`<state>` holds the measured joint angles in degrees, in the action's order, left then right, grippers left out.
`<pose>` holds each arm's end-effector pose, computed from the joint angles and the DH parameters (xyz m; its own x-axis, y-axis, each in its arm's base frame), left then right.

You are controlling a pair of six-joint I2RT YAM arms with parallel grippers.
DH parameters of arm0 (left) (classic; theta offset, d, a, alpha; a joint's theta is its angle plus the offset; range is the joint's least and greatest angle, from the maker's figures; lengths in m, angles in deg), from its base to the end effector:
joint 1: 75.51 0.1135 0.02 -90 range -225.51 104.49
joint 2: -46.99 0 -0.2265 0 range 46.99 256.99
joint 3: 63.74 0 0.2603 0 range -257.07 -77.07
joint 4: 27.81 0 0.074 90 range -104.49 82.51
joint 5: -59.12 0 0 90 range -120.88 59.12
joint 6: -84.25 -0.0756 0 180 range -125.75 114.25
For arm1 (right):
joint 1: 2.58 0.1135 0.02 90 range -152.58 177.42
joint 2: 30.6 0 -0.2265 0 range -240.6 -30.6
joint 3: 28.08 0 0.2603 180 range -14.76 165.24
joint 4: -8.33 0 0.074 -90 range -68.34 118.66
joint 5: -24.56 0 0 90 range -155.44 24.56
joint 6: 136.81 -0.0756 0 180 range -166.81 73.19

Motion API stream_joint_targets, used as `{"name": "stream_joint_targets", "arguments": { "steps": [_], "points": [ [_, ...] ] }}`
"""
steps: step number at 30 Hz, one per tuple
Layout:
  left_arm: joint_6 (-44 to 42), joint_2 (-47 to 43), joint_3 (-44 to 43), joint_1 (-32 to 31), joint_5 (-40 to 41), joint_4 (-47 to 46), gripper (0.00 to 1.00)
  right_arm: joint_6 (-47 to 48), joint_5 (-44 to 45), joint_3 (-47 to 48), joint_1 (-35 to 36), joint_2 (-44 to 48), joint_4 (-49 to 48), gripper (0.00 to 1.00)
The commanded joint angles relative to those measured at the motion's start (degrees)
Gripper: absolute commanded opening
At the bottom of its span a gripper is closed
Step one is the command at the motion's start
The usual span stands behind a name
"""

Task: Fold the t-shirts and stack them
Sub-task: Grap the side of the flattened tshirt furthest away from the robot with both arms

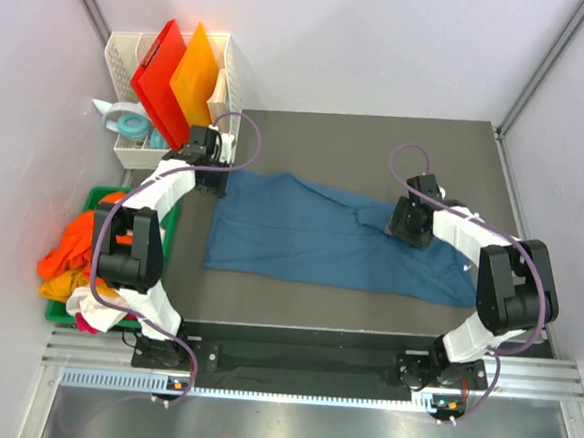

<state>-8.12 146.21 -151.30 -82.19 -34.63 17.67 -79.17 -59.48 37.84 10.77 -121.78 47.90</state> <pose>0.3891 -0.0505 0.1589 -0.8273 0.1384 -0.5444 0.1857 0.9821 -0.0325 0.3166 0.0671 0.0938 -0.8438 0.3469 -0.4096 0.3136 0.9379 0.1483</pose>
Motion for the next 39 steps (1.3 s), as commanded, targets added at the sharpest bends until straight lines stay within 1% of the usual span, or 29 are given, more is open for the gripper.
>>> {"name": "stream_joint_targets", "arguments": {
  "steps": [1,4,7,10,12,16,25,29,33,37,39],
  "points": [
    [0.18,-3.06,0.5,0.26,-1.79,-0.08,0.15,0.45,2.13,10.21,0.72,2.85,-2.43,0.66],
    [0.17,-3.77,0.15,0.26,-1.79,-0.08,0.15,1.95,3.88,17.68,0.54,-0.66,-0.05,0.66],
    [0.35,-4.03,0.06,0.26,-1.44,0.01,0.15,3.0,4.41,22.53,-0.16,-4.53,0.65,0.64],
    [0.44,-3.77,0.15,0.26,-1.26,0.18,0.15,3.97,4.33,26.22,-1.21,-8.92,2.23,0.63],
    [0.35,-3.86,0.32,0.17,-1.09,0.36,0.14,4.32,4.5,26.68,-1.74,-10.77,2.5,0.62],
    [0.26,-4.12,0.5,0.26,-0.56,0.62,0.14,4.41,5.29,25.28,-2.27,-11.92,2.33,0.58],
    [0.17,-4.21,0.85,0.17,0.15,0.27,0.14,5.64,10.74,18.6,-4.29,-7.97,-0.13,0.58],
    [0.7,-3.77,0.76,0.17,-0.29,0.27,0.14,5.82,10.65,17.1,-6.22,-7.53,-0.66,0.57],
    [0.88,-3.59,0.58,0.26,-0.38,0.53,0.14,5.64,11.1,15.61,-6.58,-6.21,-1.63,0.58],
    [0.96,-3.59,0.5,0.26,-0.47,0.53,0.14,6.17,10.39,16.13,-6.93,-7.78,-1.98,0.58],
    [0.97,-3.59,0.5,0.17,-0.56,0.53,0.14,6.26,9.34,16.57,-7.19,-8.66,-2.24,0.56]
  ]
}}
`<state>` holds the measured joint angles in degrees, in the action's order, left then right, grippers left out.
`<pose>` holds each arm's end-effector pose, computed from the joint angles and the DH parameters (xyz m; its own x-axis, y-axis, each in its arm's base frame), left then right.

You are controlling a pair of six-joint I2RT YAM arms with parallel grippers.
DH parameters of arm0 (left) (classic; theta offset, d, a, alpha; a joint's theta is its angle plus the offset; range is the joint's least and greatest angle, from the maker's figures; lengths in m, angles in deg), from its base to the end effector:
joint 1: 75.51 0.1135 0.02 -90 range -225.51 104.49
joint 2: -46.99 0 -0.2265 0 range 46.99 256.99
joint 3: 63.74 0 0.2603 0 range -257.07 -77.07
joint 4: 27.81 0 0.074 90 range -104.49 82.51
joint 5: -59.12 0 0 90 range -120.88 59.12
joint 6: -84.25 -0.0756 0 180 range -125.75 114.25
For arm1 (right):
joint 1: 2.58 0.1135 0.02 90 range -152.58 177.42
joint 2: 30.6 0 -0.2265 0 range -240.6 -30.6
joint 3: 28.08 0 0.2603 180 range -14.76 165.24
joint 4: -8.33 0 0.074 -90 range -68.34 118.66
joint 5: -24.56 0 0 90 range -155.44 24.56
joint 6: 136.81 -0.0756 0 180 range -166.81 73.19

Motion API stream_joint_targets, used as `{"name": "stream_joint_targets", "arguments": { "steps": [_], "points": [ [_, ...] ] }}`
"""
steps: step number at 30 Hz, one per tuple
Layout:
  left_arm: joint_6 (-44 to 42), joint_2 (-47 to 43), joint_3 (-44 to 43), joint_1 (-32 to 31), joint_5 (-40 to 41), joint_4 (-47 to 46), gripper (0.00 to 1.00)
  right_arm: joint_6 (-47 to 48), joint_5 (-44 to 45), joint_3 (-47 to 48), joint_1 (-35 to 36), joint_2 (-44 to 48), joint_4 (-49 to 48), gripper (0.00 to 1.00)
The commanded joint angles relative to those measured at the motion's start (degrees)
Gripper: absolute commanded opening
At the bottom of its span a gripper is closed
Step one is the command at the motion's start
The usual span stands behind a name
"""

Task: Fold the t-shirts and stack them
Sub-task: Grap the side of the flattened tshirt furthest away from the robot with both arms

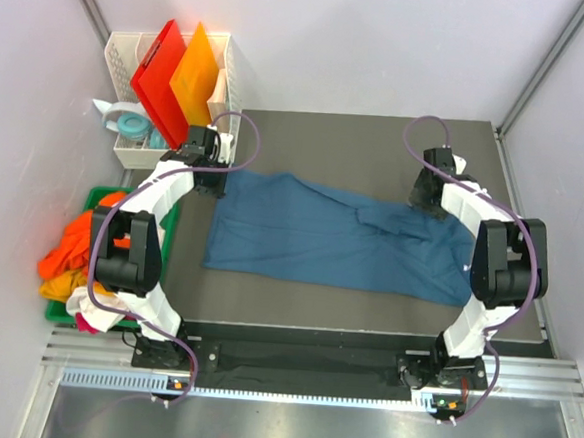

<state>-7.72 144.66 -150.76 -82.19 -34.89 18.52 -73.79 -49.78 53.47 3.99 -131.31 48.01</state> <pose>0.3842 -0.0503 0.1646 -0.8270 0.1314 -0.5466 0.1824 0.9824 -0.0399 0.3837 0.0237 0.1250 -0.7446 0.3540 -0.5659 0.4111 0.9111 0.0289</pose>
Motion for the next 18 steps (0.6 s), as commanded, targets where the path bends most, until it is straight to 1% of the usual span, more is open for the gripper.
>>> {"name": "stream_joint_targets", "arguments": {
  "steps": [1,2,3,6,11,12,14,15,17,18],
  "points": [
    [0.57,-2.13,0.04,0.26,-0.3,-0.23,0.14,0.88,-0.63,1.2,-0.42,0.08,-2.53,0.56],
    [0.48,-2.22,0.13,0.26,-0.21,-0.14,0.14,0.88,-1.15,1.38,-0.42,-0.28,-2.7,0.54],
    [0.4,-2.31,0.13,0.17,-0.12,-0.14,0.14,1.05,-1.51,1.64,-0.5,-0.45,-2.88,0.51],
    [0.22,-2.83,0.48,0.26,0.23,-0.14,0.14,1.23,-2.39,2.43,-0.68,-1.77,-3.23,0.44],
    [0.22,-3.45,1.62,0.26,0.5,-0.49,0.14,0.97,-4.06,3.14,-1.03,-3.62,-3.5,0.4],
    [0.13,-3.54,1.88,0.26,0.5,-0.58,0.14,1.05,-4.15,3.05,-1.03,-3.62,-3.5,0.32],
    [0.13,-3.62,1.97,0.26,0.5,-0.67,0.14,1.14,-4.58,2.88,-1.12,-3.36,-4.11,0.22],
    [0.13,-3.62,1.97,0.26,0.67,-0.67,0.14,1.23,-4.5,2.88,-1.12,-3.27,-4.2,0.1],
    [0.13,-3.54,1.88,0.26,0.5,-0.67,0.14,1.14,-4.15,2.53,-1.03,-2.48,-4.37,0.0],
    [0.22,-3.54,1.8,0.26,0.5,-0.76,0.14,1.14,-4.15,2.18,-1.03,-2.22,-4.46,0.0]
  ]
}}
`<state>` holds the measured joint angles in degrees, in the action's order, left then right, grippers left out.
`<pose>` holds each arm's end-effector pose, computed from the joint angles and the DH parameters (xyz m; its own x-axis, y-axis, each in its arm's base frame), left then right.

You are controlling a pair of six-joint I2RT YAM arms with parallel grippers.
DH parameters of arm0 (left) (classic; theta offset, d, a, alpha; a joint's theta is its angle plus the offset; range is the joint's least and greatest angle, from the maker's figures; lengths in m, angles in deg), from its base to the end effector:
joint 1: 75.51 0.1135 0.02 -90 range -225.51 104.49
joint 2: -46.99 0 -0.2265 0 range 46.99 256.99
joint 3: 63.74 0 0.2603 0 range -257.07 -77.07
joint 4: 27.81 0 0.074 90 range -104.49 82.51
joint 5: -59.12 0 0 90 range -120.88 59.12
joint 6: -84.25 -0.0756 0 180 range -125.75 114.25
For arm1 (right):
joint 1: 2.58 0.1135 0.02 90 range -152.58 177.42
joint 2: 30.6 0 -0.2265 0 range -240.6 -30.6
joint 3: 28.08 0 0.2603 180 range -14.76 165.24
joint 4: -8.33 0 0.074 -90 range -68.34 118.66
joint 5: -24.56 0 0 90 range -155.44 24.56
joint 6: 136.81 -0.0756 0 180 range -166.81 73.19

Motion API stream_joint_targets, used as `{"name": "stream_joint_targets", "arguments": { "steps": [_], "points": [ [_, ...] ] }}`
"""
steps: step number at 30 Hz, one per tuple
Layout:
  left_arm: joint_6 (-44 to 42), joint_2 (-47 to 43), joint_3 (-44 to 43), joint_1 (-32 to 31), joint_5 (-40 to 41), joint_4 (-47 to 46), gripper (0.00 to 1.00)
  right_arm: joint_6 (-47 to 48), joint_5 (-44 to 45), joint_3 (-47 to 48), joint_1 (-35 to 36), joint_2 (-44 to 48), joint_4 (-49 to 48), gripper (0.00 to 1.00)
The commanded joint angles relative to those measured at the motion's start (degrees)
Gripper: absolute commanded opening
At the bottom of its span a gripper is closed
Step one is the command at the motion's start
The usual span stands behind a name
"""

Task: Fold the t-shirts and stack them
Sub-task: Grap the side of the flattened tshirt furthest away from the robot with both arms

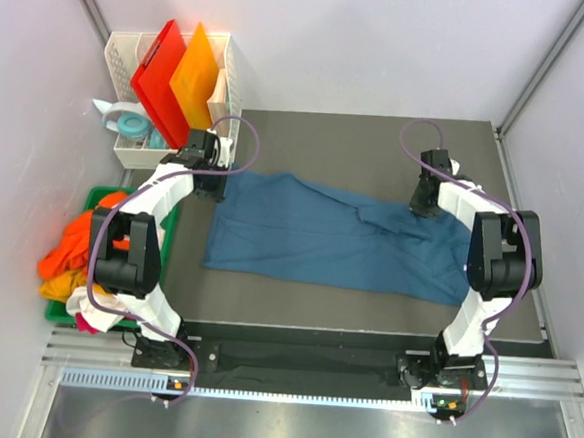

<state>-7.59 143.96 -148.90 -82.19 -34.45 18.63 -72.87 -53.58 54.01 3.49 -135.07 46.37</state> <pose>0.3778 -0.0490 0.1580 -0.8394 0.1306 -0.5276 0.1757 0.9838 -0.0360 0.3898 0.0258 0.1050 -0.7780 0.3496 -0.5220 0.3776 0.9243 0.0563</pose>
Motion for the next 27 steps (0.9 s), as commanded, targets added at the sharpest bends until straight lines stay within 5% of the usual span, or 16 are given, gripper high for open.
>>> {"name": "stream_joint_targets", "arguments": {
  "steps": [1,7,9,12,27],
  "points": [
    [0.18,-2.75,-0.06,0.26,0.23,-0.96,0.14,0.14,-0.17,1.37,-0.53,2.42,-3.17,0.0],
    [0.7,-1.35,-1.29,0.26,-0.47,-0.87,0.14,-0.3,0.27,-0.39,-0.35,6.9,-3.18,0.01],
    [1.05,-0.91,-1.64,0.26,-0.91,-0.96,0.14,-0.48,1.15,-0.83,-0.35,7.69,-3.0,0.24],
    [1.23,-0.29,-2.08,0.17,-1.26,-0.87,0.14,-0.39,2.47,0.21,-0.44,7.26,-3.0,0.41],
    [0.44,-0.47,-1.21,0.26,0.06,-0.78,0.14,0.66,0.8,9.36,-0.79,-5.57,-1.33,0.41]
  ]
}}
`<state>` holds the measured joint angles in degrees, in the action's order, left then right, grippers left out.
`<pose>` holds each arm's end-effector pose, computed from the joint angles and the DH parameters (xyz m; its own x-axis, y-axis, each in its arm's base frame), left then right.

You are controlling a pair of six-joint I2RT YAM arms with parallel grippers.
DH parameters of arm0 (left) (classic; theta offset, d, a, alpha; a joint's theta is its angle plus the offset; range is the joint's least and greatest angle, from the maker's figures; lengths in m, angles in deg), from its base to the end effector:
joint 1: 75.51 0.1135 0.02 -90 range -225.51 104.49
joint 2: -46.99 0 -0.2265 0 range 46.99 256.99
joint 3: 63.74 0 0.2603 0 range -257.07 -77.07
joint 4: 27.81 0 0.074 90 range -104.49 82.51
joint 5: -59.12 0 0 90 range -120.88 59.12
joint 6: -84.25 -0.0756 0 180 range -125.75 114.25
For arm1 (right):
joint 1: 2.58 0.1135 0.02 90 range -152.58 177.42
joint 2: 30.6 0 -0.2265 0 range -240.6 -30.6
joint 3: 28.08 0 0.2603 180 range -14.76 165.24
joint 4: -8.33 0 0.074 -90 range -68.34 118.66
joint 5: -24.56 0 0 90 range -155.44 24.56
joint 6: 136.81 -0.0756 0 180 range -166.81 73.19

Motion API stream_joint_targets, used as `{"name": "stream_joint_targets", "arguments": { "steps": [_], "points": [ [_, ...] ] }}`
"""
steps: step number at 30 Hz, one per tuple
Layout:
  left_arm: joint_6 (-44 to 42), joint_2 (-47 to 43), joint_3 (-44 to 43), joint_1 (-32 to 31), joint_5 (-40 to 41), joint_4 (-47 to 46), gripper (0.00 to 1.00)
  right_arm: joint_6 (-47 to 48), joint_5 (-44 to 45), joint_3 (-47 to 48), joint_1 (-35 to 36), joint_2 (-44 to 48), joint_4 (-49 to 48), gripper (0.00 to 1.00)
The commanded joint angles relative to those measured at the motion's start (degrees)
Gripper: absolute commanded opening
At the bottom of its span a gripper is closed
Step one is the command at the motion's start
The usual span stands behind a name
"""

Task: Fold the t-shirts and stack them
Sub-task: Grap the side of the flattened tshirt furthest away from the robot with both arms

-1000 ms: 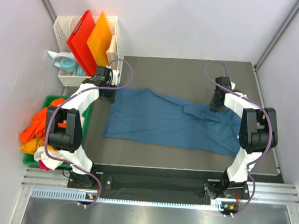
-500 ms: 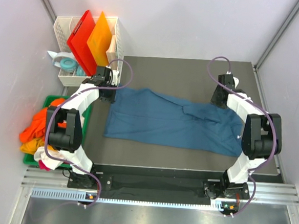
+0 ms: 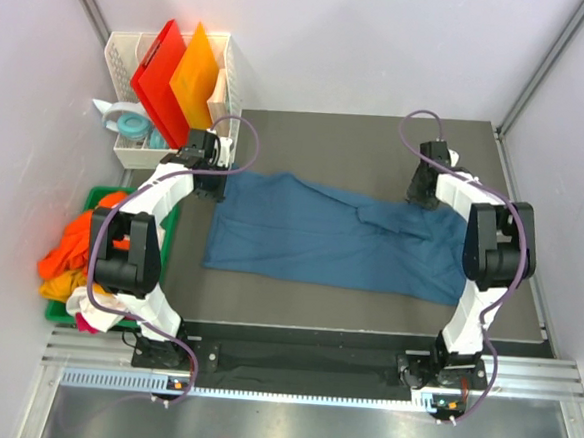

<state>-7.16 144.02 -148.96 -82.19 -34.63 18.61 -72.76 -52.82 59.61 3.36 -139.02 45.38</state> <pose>0.3780 -0.0493 0.1580 -0.8404 0.1232 -0.5277 0.1710 0.9843 -0.0426 0.4133 0.0264 0.1112 -0.7501 0.3513 -0.5603 0.3816 0.9219 0.0671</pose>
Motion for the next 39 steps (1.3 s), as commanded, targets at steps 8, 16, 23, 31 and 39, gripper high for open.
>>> {"name": "stream_joint_targets", "arguments": {
  "steps": [8,16,23,31,39],
  "points": [
    [0.18,0.61,-2.1,0.17,0.23,-0.67,0.13,0.64,-0.76,2.19,-0.84,-1.79,-1.4,0.12],
    [0.53,1.23,-2.54,0.26,0.49,-1.02,0.13,-0.5,-1.11,-0.71,-0.49,4.78,-2.28,0.0],
    [1.32,3.85,-4.91,0.26,2.51,-1.99,0.19,-1.2,-0.76,-5.71,2.67,14.98,-1.67,0.0],
    [2.82,11.68,-13.52,0.52,3.22,-4.27,0.24,-1.73,-0.41,-9.68,4.08,18.33,-1.23,0.0],
    [2.03,22.49,-25.47,1.23,5.07,-5.86,0.25,-1.29,0.12,-9.42,5.05,19.39,0.18,0.0]
  ]
}}
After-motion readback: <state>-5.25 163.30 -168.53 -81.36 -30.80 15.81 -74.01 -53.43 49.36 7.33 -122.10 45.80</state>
